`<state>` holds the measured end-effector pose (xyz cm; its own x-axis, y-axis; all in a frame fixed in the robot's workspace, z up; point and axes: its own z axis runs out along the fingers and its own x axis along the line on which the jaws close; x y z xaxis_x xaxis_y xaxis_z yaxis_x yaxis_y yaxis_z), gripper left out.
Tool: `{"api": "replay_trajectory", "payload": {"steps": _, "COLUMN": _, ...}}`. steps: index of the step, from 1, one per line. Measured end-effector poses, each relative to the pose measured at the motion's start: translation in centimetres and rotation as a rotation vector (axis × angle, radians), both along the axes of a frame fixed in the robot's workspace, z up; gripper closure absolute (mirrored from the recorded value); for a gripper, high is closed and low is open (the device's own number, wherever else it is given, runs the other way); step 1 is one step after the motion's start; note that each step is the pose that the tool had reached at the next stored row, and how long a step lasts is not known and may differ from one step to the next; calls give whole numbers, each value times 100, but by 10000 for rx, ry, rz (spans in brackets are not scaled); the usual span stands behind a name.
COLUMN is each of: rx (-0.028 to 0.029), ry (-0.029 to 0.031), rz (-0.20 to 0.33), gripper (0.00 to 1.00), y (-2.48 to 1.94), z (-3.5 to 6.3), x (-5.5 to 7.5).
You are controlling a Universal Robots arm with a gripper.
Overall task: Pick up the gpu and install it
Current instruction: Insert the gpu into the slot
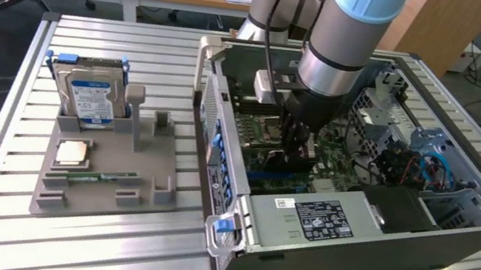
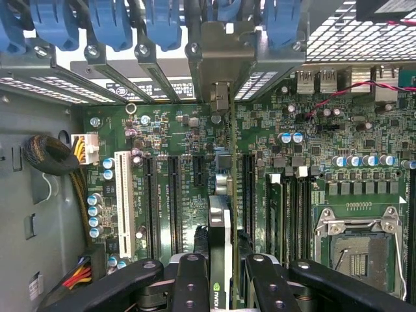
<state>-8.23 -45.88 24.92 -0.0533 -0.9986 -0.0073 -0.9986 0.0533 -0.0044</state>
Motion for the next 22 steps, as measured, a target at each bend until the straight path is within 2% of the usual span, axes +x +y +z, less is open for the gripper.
{"api": "replay_trajectory", "payload": {"steps": 7, "rx": 3, "ry": 1, "rz": 1, "gripper": 73, "y": -1, "z": -16, "x": 0}}
{"api": "replay_trajectory", "payload": {"steps": 11, "rx": 108, "ry": 1, "rz": 0, "gripper": 73, "y": 0, "z": -16, "x": -1}}
{"api": "replay_trajectory", "payload": {"steps": 17, "rx": 110, "ry": 0, "rz": 1, "gripper": 73, "y": -2, "z": -17, "x": 0}}
{"api": "replay_trajectory", "payload": {"steps": 22, "rx": 77, "ry": 0, "rz": 1, "gripper": 73, "y": -7, "z": -16, "x": 0}}
